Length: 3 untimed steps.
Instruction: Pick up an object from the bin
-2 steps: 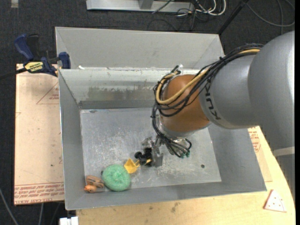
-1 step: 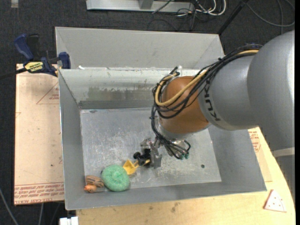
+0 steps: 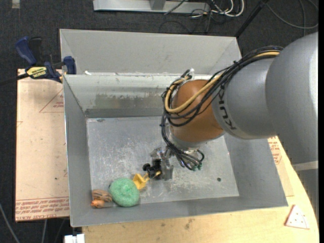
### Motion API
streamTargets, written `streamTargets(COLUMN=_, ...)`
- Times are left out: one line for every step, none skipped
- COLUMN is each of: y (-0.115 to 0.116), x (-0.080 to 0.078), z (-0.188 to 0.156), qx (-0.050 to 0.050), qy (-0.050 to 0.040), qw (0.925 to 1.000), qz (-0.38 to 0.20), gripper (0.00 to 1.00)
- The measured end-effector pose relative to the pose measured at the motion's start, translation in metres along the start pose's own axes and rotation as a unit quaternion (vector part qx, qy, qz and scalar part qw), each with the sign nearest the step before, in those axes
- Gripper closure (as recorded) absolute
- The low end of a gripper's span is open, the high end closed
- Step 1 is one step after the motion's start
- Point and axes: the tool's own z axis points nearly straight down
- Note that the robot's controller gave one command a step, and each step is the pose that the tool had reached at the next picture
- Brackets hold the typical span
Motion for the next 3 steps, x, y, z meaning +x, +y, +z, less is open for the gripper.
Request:
streamTargets(y=0.0168, x=-0.0327, z=-0.1817, qx=0.000, qy=-0.0063, qw=1.0000, qz=-0.003, gripper=1.00)
streamTargets(y=0.0170, x=-0.0306, z=-0.1771, qx=0.000, qy=-0.0015, qw=1.0000, qz=-0.003, gripper=0.00)
streamTargets(y=0.0171, x=-0.0306, z=-0.1771, qx=0.000, qy=-0.0015, qw=1.0000, qz=-0.003, gripper=0.00)
